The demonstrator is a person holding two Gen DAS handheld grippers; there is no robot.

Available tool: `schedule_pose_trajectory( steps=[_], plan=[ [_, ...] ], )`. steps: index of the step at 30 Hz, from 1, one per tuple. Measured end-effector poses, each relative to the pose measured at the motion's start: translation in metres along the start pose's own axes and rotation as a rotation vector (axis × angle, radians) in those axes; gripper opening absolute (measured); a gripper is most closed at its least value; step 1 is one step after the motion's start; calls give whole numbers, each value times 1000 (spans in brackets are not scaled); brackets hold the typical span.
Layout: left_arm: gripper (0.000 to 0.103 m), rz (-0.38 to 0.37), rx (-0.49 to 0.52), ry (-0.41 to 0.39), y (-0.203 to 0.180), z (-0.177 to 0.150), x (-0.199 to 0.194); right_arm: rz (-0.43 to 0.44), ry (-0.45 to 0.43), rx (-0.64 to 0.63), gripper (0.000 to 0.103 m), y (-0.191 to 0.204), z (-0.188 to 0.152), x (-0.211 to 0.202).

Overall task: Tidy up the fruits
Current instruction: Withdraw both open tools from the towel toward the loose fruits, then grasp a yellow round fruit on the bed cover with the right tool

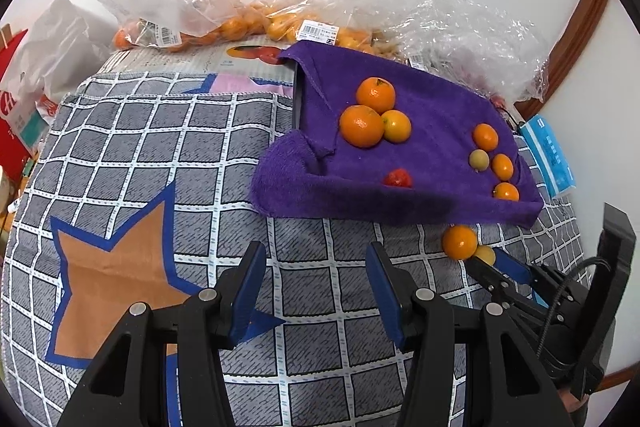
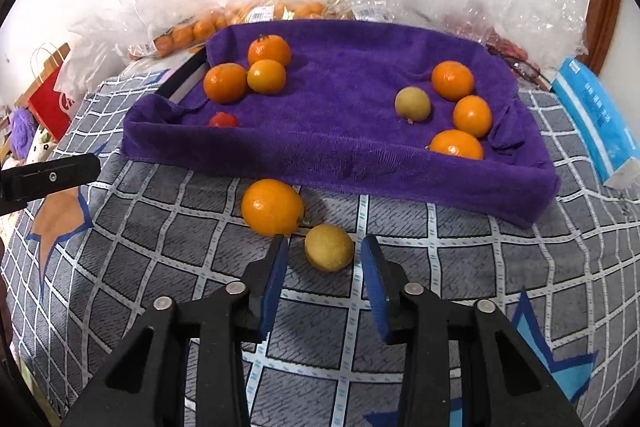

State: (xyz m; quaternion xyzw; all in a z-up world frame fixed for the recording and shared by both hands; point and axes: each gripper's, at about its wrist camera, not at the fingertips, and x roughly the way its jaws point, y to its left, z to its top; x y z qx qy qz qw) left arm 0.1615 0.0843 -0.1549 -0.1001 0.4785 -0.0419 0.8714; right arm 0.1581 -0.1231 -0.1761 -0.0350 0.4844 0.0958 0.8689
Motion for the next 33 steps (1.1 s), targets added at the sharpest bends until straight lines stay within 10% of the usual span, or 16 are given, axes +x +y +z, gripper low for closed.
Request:
schedule_pose_trajectory(
  steps=[33],
  plan=[
    [56, -28, 120, 9, -46, -40, 28, -89, -76, 54, 26, -39, -34, -23]
  ],
)
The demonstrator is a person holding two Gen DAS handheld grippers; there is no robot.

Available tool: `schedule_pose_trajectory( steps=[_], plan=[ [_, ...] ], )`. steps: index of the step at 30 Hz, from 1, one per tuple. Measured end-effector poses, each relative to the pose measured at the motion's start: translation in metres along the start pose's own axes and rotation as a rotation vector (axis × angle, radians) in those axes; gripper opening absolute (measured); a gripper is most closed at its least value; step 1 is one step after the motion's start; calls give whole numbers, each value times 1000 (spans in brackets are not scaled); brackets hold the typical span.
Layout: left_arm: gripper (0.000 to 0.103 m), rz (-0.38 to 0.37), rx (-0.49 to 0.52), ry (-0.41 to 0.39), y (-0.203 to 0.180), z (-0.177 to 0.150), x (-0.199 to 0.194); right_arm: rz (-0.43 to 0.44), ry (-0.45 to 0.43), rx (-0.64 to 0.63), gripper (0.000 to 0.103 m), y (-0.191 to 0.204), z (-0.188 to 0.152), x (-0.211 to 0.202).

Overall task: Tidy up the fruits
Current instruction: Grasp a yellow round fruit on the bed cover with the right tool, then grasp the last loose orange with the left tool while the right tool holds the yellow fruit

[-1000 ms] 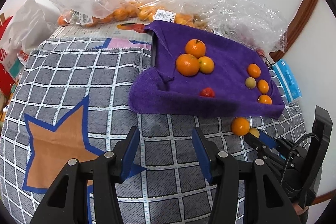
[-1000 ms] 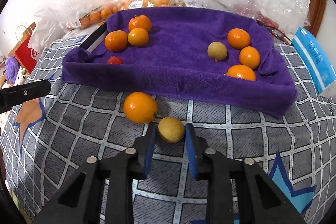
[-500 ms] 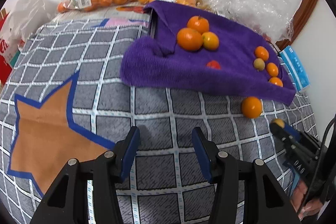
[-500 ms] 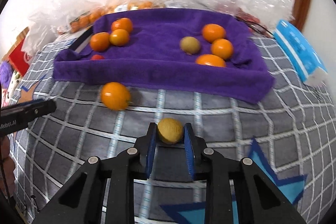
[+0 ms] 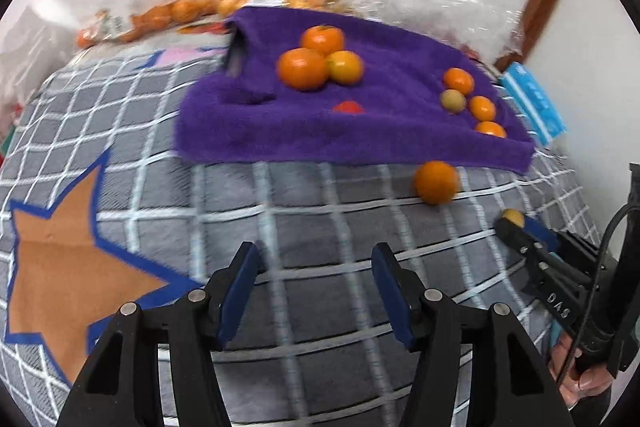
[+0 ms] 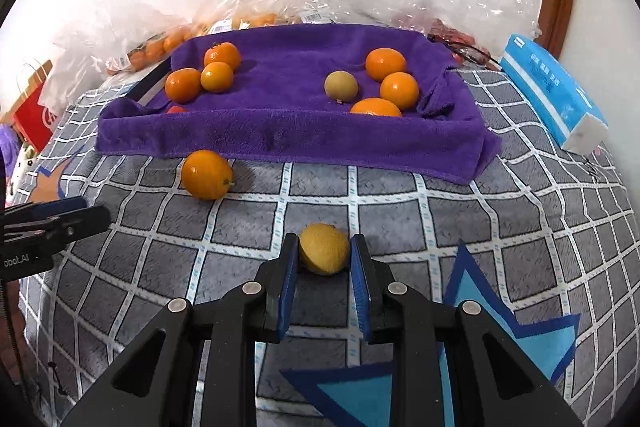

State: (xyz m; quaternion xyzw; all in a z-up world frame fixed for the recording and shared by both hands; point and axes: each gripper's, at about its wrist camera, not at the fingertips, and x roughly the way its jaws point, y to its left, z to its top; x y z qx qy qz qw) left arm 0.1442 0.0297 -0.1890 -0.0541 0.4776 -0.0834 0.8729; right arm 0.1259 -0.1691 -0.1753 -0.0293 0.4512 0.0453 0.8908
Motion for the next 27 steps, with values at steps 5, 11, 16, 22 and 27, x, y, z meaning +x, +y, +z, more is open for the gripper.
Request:
schedule_pose_trajectory(
  steps=[5, 11, 16, 22, 27],
  plan=[
    [56, -30, 53, 0, -32, 12, 7, -29, 3, 26, 26, -23, -5, -8],
    [56, -54, 95, 2, -64, 22, 21, -56, 0, 64, 26, -48, -11, -19],
    [45, -55, 81, 29, -74, 27, 38, -58, -3, 72, 26, -56, -15, -26],
    [37, -41, 105, 19, -83, 32, 43, -50, 0, 68, 26, -57, -18, -26],
    [37, -57, 115, 29, -83, 30, 41, -39, 2, 70, 26, -51, -19, -25]
  ],
)
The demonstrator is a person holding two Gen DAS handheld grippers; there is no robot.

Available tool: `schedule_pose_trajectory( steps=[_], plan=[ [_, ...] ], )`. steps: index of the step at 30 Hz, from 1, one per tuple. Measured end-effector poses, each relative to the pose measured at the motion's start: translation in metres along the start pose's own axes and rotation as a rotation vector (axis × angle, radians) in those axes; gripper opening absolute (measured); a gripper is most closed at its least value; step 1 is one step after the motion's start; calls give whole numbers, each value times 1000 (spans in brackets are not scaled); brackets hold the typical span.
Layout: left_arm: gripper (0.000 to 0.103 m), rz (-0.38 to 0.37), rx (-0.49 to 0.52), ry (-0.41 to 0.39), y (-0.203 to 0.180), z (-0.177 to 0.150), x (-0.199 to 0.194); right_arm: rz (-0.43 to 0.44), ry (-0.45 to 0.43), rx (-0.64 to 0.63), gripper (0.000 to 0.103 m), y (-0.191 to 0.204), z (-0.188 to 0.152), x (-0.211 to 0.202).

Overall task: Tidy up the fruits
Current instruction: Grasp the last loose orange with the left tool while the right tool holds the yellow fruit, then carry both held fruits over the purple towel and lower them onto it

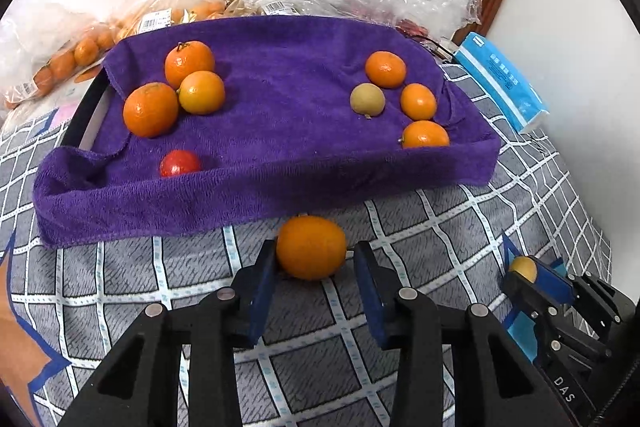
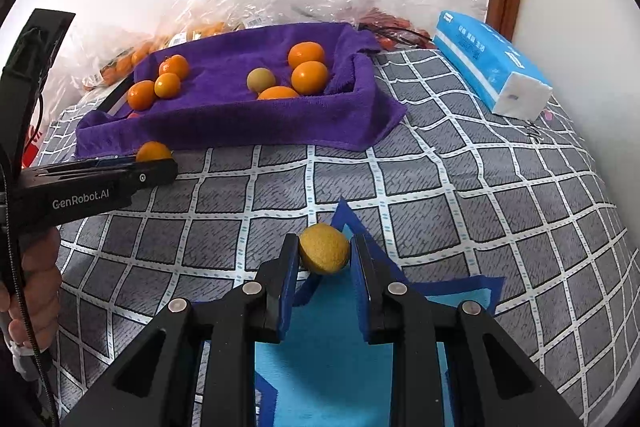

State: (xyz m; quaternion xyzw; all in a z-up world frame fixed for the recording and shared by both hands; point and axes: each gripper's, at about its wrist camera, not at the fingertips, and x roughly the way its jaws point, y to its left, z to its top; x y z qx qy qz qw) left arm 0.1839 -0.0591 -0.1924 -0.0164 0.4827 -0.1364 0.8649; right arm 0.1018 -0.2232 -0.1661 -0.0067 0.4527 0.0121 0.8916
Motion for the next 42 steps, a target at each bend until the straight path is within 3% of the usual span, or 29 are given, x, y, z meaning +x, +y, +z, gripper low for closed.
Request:
schedule_pose_trajectory(
  steps=[8, 21, 30, 42],
  plan=[
    [37, 6, -28, 13, 15, -14, -16, 39, 11, -29, 26, 25, -4, 2],
    [37, 17, -117, -29, 44, -34, -62, 71, -33, -67, 26, 53, 13, -23],
    [37, 22, -154, -65, 61, -28, -98, 76, -82, -57, 26, 60, 41, -39],
    [37, 41, -163, -170, 77, 0, -145, 95, -121, -72, 26, 68, 81, -60]
  ],
)
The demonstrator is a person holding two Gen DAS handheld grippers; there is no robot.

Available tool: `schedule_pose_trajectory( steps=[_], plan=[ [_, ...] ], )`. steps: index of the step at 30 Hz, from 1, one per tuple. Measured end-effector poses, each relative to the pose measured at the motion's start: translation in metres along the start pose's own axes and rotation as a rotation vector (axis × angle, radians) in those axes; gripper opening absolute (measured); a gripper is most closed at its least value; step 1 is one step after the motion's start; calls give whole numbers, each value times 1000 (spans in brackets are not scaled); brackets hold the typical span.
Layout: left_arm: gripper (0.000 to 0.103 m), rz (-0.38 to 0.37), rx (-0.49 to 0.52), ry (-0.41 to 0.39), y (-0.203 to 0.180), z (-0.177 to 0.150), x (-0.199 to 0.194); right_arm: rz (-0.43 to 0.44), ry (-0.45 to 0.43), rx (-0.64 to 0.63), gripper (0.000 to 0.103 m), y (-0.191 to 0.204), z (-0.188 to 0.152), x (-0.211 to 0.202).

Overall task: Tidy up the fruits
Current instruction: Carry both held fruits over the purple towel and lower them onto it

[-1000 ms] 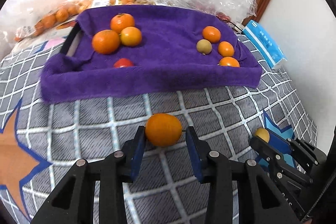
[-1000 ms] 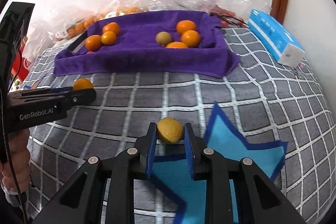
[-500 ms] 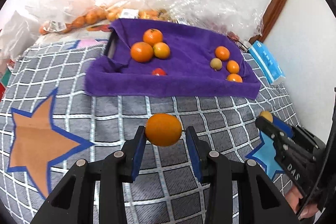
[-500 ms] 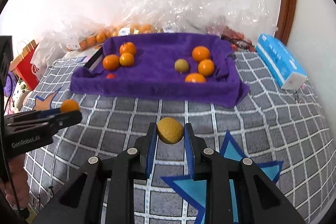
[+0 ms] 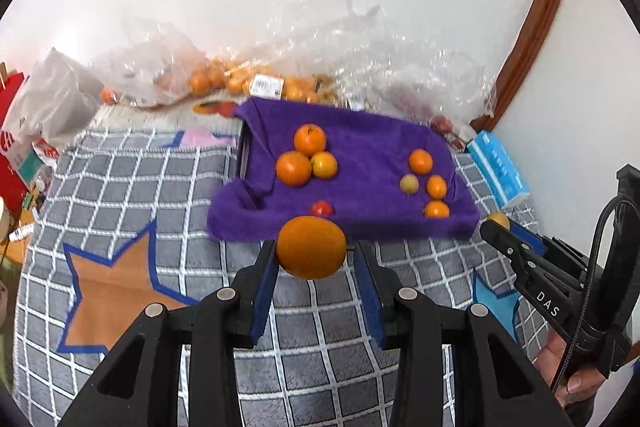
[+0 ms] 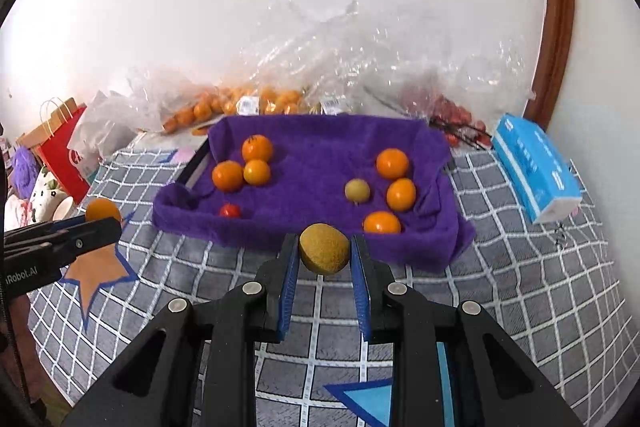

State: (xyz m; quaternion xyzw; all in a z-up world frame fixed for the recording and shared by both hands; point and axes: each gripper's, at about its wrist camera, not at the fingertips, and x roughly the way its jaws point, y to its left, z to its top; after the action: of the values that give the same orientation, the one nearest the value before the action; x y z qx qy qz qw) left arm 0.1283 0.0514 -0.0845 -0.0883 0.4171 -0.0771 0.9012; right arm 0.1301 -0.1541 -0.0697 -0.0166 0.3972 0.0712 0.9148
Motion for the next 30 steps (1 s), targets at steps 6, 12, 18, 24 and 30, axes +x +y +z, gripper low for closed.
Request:
schedule_pose_trajectory(
  steps=[6, 12, 18, 24, 30],
  plan=[
    [37, 1, 18, -55, -3, 22, -15, -6, -25, -1, 26, -4, 22, -13],
    [37, -2, 36, -92, -10, 35, -23, -16, -69, 0, 26, -10, 40, -24],
    [37, -16, 35, -97, -12, 44, -21, -18, -99, -6, 26, -10, 55, -30],
    [37, -17, 21, -106, -8, 51, -20, -6, -126, -29, 26, -5, 67, -33],
    [37, -11, 11, -126, -1, 63, -19, 40, -145, -24, 26, -4, 78, -33]
  ],
)
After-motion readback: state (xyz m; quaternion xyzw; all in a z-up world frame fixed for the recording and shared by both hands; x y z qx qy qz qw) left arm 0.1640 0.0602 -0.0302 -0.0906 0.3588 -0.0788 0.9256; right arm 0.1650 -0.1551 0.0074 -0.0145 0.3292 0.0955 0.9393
